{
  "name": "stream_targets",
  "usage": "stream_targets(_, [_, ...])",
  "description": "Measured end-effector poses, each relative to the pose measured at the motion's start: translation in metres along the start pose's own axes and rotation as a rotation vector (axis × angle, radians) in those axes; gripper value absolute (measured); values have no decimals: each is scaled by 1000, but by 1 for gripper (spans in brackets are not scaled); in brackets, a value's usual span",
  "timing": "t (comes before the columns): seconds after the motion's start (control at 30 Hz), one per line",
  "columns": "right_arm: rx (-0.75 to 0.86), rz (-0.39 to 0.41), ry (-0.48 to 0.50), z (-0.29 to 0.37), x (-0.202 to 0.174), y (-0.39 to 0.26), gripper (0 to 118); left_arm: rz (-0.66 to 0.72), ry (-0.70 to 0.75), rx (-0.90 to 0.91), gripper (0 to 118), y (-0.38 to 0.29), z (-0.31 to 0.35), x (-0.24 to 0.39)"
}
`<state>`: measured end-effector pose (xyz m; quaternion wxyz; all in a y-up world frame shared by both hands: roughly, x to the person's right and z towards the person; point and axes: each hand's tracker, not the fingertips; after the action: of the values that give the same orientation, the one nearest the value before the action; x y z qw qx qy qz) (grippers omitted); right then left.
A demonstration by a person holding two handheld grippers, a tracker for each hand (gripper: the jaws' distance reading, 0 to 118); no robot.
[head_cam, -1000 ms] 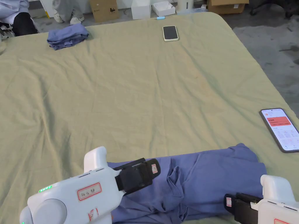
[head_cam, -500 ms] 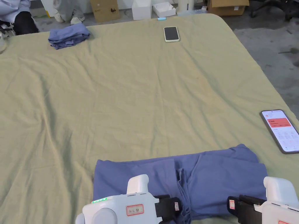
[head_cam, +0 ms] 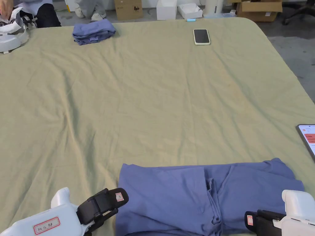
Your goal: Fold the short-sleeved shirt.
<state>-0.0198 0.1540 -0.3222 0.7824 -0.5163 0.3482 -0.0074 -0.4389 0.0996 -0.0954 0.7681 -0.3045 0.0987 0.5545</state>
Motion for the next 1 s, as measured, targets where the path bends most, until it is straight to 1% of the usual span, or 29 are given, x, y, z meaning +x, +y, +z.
stream_targets(0.07, [-13, 0, 1, -3, -5, 0, 0, 22, -3, -73, 111, 1, -15, -12])
stream_targets(0.1, [-20, 8, -5, -4, -8, 0, 0, 18, -49, -83, 111, -1, -21, -16])
stream_targets(0.13, [-23, 16, -12, -4, -11, 0, 0, -3, -79, -60, 111, -2, -24, -14])
stream_targets(0.17, [-27, 21, -14, -5, -13, 0, 0, 8, -114, -49, 111, -2, -25, -13])
stream_targets(0.2, [-32, 25, -12, -5, -15, 0, 0, 30, -165, -59, 111, -3, -30, -12])
stream_targets(0.27, [-38, 29, -11, -7, -19, 0, 0, 131, -318, -116, 110, -3, -47, -19])
stream_targets(0.3, [-42, 33, -12, -8, -20, 0, 0, 166, -343, -140, 100, -5, -58, -23])
stream_targets(0.33, [-45, 37, -15, -10, -21, 1, 0, 154, -320, -148, 75, -9, -64, -18])
stream_targets(0.37, [-46, 39, -23, -11, -22, 1, 0, 150, -228, -157, 34, -14, -74, -16])
stream_targets(0.4, [-42, 38, -36, -12, -24, 0, 0, 159, -115, -167, 12, -20, -82, -16])
stream_targets(0.47, [-43, 33, -39, -11, -26, 2, 0, 206, -269, -117, 12, -19, -68, -21])
stream_targets(0.5, [-41, 29, -37, -10, -26, 2, 0, 248, -260, -120, 12, -18, -62, -20])
stream_targets(0.53, [-38, 27, -34, -8, -26, 2, 0, 231, -258, -112, 12, -16, -57, -19])
stream_targets(0.63, [-42, 34, -34, -7, -26, 5, 0, 75, -169, -131, 12, 1, -34, -2])
stream_targets(0.7, [-32, 39, -48, -7, -26, 6, 0, 30, -185, -119, 12, 12, -16, 2])
stream_targets(0.77, [-23, 20, -38, -5, -24, 6, 0, 18, -156, -52, 12, 24, 9, 9])
stream_targets(0.8, [-17, 8, -27, -5, -23, 6, 0, 1, -128, -11, 12, 31, 22, 7])
stream_targets(0.87, [-15, -7, -7, -5, -21, 4, 0, 13, -73, 53, 12, 42, 45, -2])
stream_targets(0.93, [-15, -12, -1, -8, -19, 2, 0, 40, -48, 69, 12, 48, 61, -10])
stream_targets(1.0, [-17, -15, 0, -9, -16, 1, 0, 16, -2, 76, 12, 53, 74, -14])
